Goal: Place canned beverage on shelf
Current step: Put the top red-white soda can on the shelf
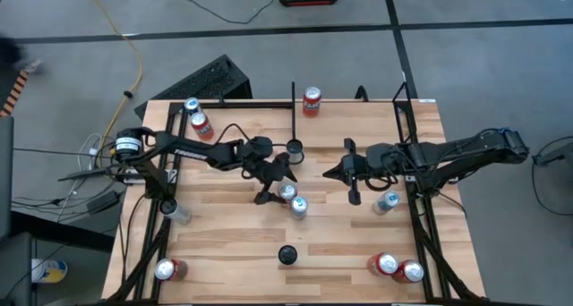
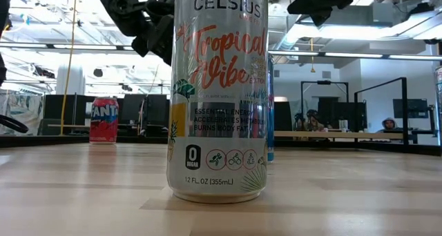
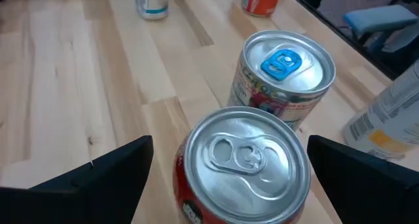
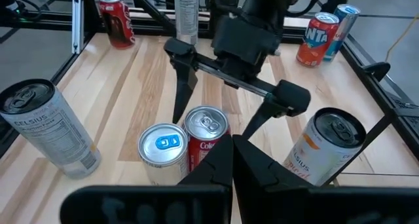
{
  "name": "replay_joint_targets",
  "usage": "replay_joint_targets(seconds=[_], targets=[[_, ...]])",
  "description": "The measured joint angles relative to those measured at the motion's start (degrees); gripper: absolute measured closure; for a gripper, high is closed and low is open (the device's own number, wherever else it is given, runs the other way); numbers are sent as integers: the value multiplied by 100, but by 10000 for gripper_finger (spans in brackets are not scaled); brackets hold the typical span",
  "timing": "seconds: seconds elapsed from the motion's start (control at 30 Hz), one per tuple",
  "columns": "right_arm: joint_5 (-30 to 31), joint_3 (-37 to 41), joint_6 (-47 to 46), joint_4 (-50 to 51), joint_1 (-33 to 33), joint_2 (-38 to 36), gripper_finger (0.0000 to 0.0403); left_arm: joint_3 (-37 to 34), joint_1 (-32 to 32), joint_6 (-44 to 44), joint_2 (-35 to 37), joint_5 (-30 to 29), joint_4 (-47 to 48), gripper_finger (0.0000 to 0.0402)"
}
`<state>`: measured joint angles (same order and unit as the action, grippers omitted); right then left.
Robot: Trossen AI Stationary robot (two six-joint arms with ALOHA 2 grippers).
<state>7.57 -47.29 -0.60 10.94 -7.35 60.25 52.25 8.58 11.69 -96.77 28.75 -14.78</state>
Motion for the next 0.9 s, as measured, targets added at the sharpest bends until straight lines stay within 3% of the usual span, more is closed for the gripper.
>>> replay_joint_targets(seconds=[0.47, 0.73, 0.9], targets=[[-1, 0, 0, -50, 0, 0, 375, 0, -146, 19, -287, -404, 73, 15], [-4, -2, 0, -74, 0, 0, 375, 2, -146, -2, -286, -397, 93, 108], [-4, -1, 0, -70, 0, 0, 375, 2, -146, -10, -286, -398, 91, 116]])
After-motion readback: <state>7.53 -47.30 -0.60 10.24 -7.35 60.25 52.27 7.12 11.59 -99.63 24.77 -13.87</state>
